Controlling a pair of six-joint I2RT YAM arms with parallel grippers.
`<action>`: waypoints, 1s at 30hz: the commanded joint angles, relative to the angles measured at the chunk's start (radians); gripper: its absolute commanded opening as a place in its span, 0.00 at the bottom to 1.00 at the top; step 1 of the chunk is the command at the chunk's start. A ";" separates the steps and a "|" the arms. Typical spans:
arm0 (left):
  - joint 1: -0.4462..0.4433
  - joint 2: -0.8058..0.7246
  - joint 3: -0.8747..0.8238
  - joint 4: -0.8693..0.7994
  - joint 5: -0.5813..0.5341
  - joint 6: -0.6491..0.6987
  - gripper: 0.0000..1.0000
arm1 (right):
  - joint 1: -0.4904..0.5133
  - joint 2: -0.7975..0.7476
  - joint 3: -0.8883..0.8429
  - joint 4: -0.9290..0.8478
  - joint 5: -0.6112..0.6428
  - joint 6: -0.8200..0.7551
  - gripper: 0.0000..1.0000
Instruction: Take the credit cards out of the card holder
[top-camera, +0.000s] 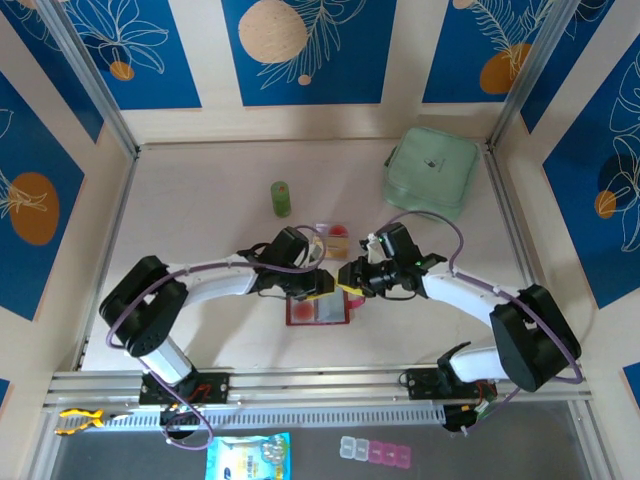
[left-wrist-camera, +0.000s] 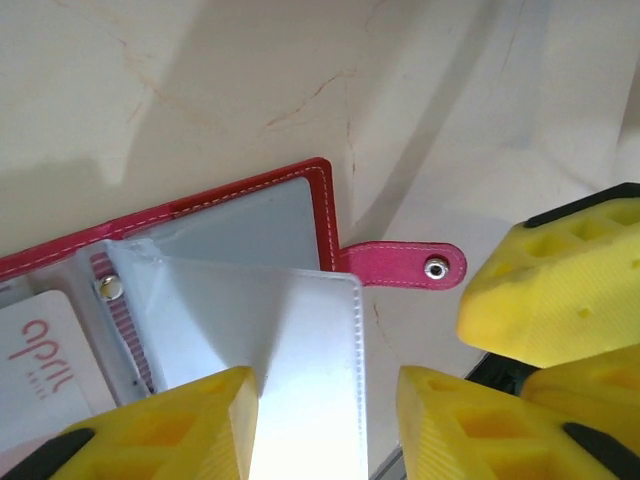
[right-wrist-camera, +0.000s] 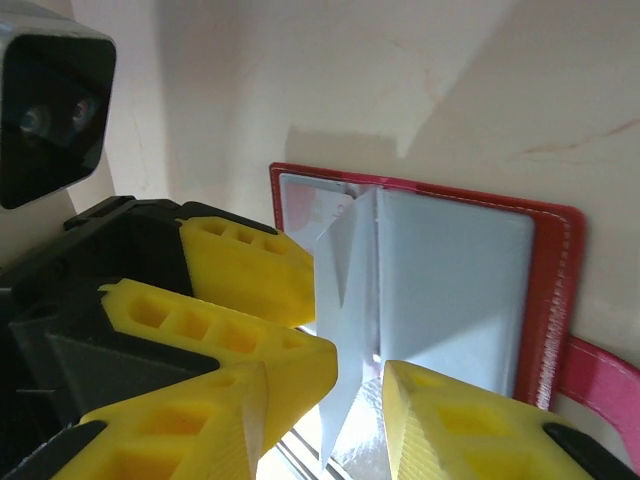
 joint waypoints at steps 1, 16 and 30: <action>-0.024 0.047 0.042 0.013 0.030 -0.003 0.45 | 0.005 -0.032 -0.010 -0.029 -0.027 -0.016 0.37; -0.042 0.121 0.068 0.035 0.034 0.003 0.51 | 0.003 -0.085 -0.046 -0.058 -0.006 -0.005 0.38; 0.029 -0.050 -0.059 0.012 -0.017 0.021 0.49 | 0.063 0.040 0.044 -0.019 -0.007 0.006 0.37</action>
